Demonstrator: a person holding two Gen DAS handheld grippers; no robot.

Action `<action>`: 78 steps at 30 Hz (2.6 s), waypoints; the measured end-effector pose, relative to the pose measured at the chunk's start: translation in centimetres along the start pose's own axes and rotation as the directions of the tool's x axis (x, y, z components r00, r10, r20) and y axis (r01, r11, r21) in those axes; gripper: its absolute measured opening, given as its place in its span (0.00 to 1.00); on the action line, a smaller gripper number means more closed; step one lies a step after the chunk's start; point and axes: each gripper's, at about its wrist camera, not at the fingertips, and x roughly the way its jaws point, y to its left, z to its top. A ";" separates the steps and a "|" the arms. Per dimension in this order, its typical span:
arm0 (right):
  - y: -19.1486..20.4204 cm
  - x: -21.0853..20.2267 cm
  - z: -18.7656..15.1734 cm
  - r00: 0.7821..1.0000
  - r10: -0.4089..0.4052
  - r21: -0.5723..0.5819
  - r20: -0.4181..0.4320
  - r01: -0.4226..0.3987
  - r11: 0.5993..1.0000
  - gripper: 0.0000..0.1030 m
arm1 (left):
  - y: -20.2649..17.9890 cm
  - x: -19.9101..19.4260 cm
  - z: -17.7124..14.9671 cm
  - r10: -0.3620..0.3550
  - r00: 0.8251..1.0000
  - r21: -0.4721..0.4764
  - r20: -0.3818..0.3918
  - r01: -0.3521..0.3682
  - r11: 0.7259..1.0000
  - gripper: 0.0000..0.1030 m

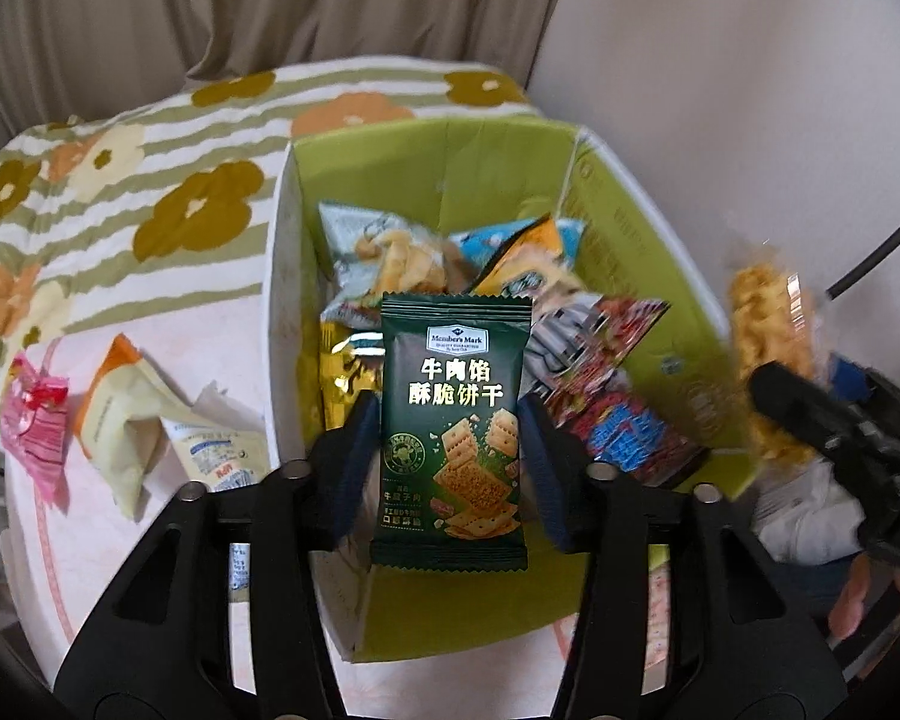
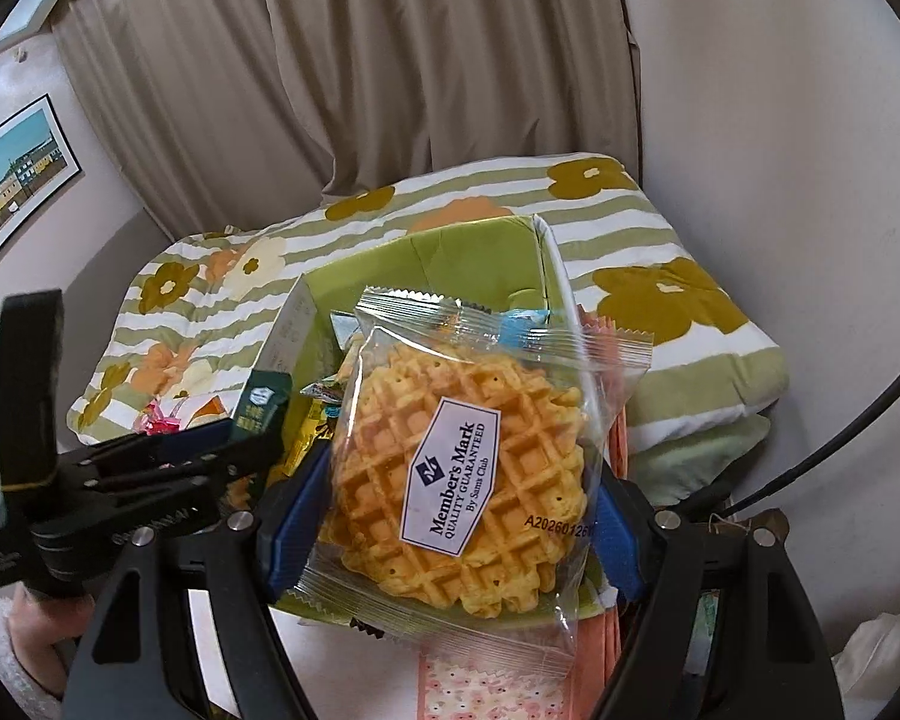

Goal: Organize snacks
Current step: 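Carry both snacks into the box and open both grippers, then move both tools back over the remaining snacks on the table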

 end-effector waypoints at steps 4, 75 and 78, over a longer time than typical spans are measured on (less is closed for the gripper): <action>-0.6 0.4 0.0 1.000 0.010 0.025 -0.009 -0.010 1.000 0.71 | 0.6 0.1 -0.1 0.022 1.000 -0.013 -0.003 -0.022 1.000 0.94; 26.5 9.5 -0.9 0.981 0.169 -0.153 -0.092 -0.182 0.971 1.00 | 33.2 -9.4 -7.0 0.217 0.976 -0.170 -0.011 -0.216 0.962 0.94; 28.4 11.8 -1.3 0.984 0.139 -0.115 -0.114 -0.152 0.982 1.00 | 35.6 -7.7 -6.2 0.183 0.982 -0.129 -0.039 -0.186 0.974 0.94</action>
